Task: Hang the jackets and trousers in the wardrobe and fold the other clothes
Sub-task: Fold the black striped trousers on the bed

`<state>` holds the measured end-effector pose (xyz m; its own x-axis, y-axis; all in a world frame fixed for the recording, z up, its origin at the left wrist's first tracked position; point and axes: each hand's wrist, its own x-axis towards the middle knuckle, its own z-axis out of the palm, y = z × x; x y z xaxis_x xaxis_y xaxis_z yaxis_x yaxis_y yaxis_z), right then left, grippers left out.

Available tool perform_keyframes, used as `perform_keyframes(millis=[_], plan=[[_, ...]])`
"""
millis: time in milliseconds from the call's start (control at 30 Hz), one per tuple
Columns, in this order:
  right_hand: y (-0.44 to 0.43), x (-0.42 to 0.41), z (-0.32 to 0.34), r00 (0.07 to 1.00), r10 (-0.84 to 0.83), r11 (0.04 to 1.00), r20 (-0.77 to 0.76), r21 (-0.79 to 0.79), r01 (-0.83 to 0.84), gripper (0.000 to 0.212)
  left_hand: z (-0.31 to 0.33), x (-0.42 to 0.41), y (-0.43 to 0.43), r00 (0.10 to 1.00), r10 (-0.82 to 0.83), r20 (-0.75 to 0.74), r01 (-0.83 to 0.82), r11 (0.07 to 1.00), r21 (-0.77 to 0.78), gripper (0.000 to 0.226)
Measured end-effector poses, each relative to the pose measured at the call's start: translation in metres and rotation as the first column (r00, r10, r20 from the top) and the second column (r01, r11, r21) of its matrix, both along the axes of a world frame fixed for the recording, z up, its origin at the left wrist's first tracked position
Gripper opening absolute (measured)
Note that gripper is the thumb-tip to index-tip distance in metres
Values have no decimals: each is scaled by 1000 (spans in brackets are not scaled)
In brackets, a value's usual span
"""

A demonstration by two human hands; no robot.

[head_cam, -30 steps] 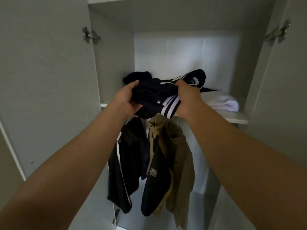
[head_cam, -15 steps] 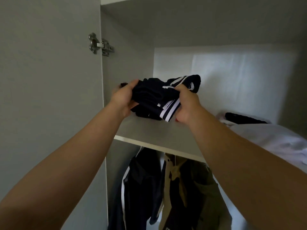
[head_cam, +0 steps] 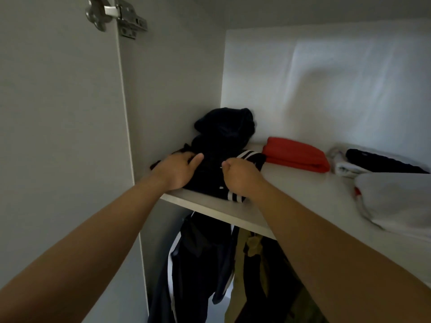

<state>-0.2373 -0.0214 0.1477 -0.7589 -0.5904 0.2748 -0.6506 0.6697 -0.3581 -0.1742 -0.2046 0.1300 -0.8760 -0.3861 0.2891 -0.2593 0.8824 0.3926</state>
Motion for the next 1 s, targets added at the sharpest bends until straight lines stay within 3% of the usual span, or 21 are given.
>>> perform_keyframes(millis=[100, 267, 333, 433, 533, 633, 733, 867, 1000], plan=[[7, 2, -7, 1000, 26, 999, -6, -28, -26, 37, -5, -4, 7, 1000, 20, 17, -20, 999, 50, 52], [20, -1, 0, 989, 62, 991, 134, -128, -45, 38, 8, 9, 44, 964, 115, -240, -142, 985, -99, 38], [35, -4, 8, 990, 5, 976, 140, -214, 26, 34, 14, 15, 68, 928, 17, -372, -60, 993, -105, 36], [79, -8, 19, 991, -100, 937, 84, -327, 122, 41, 22, 8, 115, 802, -169, -573, 154, 985, -75, 25], [140, -3, 19, 962, -253, 853, 106, -444, 273, 44, 25, -10, 173, 704, -301, -644, 384, 923, -12, 17], [204, 17, 9, 874, -479, 732, 81, -513, 448, 44, 21, -28, 235, 639, -381, -668, 566, 821, 72, 14], [257, 52, 2, 763, -644, 624, 59, -537, 568, 42, 15, -32, 298, 533, -530, -660, 738, 673, 55, 12], [321, 110, 2, 517, -856, 442, -15, -539, 717, 35, 5, -13, 382, 355, -663, -659, 899, 436, 46, 13], [366, 196, 5, 287, -957, 251, -50, -644, 723, 13, 3, 40, 452, 170, -700, -693, 978, 204, 34, 14]])
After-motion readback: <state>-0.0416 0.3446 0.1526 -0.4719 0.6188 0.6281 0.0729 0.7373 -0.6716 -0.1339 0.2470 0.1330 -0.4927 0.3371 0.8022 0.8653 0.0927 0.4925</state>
